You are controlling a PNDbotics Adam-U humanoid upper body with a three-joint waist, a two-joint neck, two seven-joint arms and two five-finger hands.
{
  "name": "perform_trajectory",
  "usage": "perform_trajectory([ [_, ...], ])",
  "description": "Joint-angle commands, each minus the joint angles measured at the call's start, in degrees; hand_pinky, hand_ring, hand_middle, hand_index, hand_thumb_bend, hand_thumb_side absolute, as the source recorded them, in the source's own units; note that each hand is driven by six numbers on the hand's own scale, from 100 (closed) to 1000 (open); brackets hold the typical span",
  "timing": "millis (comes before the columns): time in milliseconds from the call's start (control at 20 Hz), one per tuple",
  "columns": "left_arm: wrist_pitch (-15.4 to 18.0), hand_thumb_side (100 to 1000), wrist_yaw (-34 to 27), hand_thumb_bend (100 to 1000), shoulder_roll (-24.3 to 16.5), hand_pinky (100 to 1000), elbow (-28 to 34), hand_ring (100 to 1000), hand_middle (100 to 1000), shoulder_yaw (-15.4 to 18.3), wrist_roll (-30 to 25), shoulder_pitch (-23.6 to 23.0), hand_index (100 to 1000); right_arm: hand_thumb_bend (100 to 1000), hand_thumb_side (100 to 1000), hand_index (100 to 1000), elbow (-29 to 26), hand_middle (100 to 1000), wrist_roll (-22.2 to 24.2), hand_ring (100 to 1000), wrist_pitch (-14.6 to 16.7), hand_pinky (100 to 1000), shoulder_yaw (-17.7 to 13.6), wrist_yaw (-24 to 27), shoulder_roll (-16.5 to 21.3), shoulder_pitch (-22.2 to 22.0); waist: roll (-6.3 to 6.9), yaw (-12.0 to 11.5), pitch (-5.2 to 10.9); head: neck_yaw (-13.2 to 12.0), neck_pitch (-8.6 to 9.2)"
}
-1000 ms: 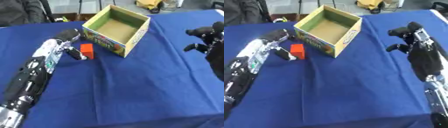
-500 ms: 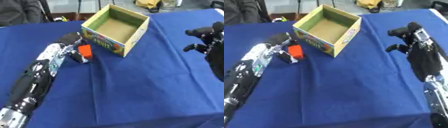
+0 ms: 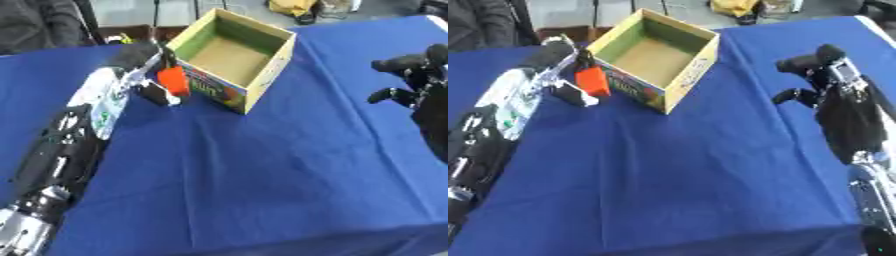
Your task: Pick up objects on the table and place them in the box.
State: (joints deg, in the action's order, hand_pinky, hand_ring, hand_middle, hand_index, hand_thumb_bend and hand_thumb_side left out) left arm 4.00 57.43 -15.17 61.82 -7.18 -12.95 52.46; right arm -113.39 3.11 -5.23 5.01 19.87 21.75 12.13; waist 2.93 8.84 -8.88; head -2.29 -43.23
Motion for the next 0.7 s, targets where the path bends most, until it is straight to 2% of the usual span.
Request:
perform_trajectory([
  [50, -2.3, 250, 0.1, 625, -1.2, 414, 1.0, 486, 392, 1.5, 1.5, 3.3, 506, 100, 802, 667, -0.7, 638, 0.7, 867, -0.1, 549, 0.3, 0.4, 0.6, 1.0, -0.16, 0.8, 1.00, -1.0, 0.51],
  [250, -5.3, 230, 3.5, 615, 0.8, 446, -5.3, 513, 416, 3.4, 7.0, 6.0, 530, 100, 800, 668, -0.8, 639, 1.6, 869, -0.3, 550, 1.1, 0.6, 0.6, 1.7, 0.22, 3.6, 0.52, -3.0, 1.53],
  [350, -5.9, 251, 5.1, 654, 1.7, 458, -8.9, 532, 433, 4.5, 10.0, 7.0, 546, 100, 802, 668, -0.9, 639, 2.2, 870, -0.5, 550, 1.6, 0.7, 0.4, 2.1, 0.49, 5.2, 0.09, -4.1, 2.14],
  [500, -6.3, 339, 6.5, 766, 2.5, 516, -13.8, 594, 472, 6.0, 13.6, 7.8, 589, 100, 804, 668, -0.9, 639, 3.1, 871, -0.7, 550, 2.2, 0.6, 0.2, 2.5, 0.88, 7.8, -0.55, -5.6, 3.04],
  [550, -6.5, 347, 7.2, 770, 2.7, 525, -15.3, 606, 479, 6.5, 14.6, 8.0, 595, 100, 804, 668, -1.0, 639, 3.2, 871, -0.8, 550, 2.3, 0.6, 0.2, 2.6, 0.97, 8.5, -0.70, -5.8, 3.23],
  [650, -7.0, 423, 8.3, 832, 2.9, 560, -17.5, 659, 527, 7.4, 16.2, 8.2, 649, 100, 804, 668, -1.0, 639, 3.5, 871, -0.8, 550, 2.3, 0.5, 0.1, 2.7, 1.13, 9.5, -0.97, -6.3, 3.65],
  [700, -7.2, 506, 8.6, 829, 2.9, 590, -18.2, 696, 580, 7.7, 16.9, 8.2, 698, 100, 804, 668, -1.0, 639, 3.5, 872, -0.8, 551, 2.3, 0.5, 0.0, 2.8, 1.16, 9.9, -1.06, -6.4, 3.82],
])
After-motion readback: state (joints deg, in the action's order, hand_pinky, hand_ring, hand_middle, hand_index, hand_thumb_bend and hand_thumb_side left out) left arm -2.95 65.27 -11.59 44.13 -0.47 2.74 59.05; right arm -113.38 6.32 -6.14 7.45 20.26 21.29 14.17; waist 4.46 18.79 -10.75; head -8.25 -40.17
